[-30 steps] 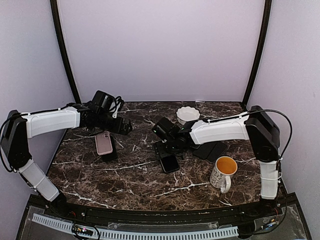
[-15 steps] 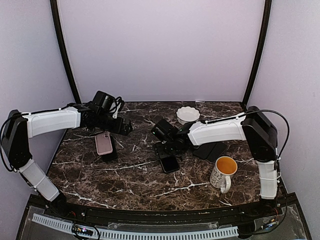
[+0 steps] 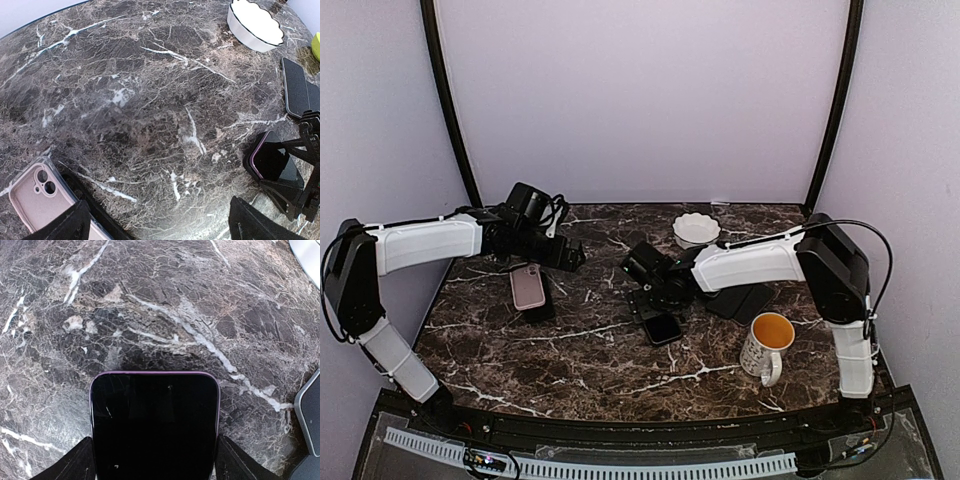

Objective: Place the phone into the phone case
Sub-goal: Install the phone into the phone case.

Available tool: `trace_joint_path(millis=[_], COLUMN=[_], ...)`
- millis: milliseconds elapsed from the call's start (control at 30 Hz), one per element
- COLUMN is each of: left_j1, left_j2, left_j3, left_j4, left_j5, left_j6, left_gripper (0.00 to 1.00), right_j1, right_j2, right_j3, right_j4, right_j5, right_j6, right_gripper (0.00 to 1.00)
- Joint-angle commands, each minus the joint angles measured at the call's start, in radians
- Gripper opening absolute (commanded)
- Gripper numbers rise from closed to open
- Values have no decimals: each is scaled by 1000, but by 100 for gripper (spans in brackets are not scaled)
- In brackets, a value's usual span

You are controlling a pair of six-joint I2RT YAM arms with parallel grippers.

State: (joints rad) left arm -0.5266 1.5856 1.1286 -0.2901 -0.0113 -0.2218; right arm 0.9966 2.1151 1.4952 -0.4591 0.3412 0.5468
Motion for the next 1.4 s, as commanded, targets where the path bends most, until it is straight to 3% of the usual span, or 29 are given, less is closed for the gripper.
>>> trace_joint_path(millis=[0, 200, 633, 1133, 1233, 1367], left_j1=[-1, -1, -1, -1, -1, -1], left_j2=[-6, -7, -2, -3, -3, -5], left_j3=[2, 4, 4, 4, 5, 4], left_j4=[-12, -12, -12, -12, -11, -10], left_j5=[7, 8, 9, 46, 51, 55], left_j6=[1, 2, 8, 13, 13, 14], left_gripper=[99, 99, 98, 98, 98, 98], right_j1=[-17, -17, 57, 41, 43, 71], right_j2=[27, 12, -29, -36, -49, -66], right_j3=[9, 43, 67, 58, 65, 89], right_j4=[-77, -109, -193, -179, -176, -185], right_j5=[32, 34, 95, 82, 66, 69], right_j6=[-13, -37, -86, -97, -106, -133], right_gripper=[81, 81, 71, 84, 82, 72])
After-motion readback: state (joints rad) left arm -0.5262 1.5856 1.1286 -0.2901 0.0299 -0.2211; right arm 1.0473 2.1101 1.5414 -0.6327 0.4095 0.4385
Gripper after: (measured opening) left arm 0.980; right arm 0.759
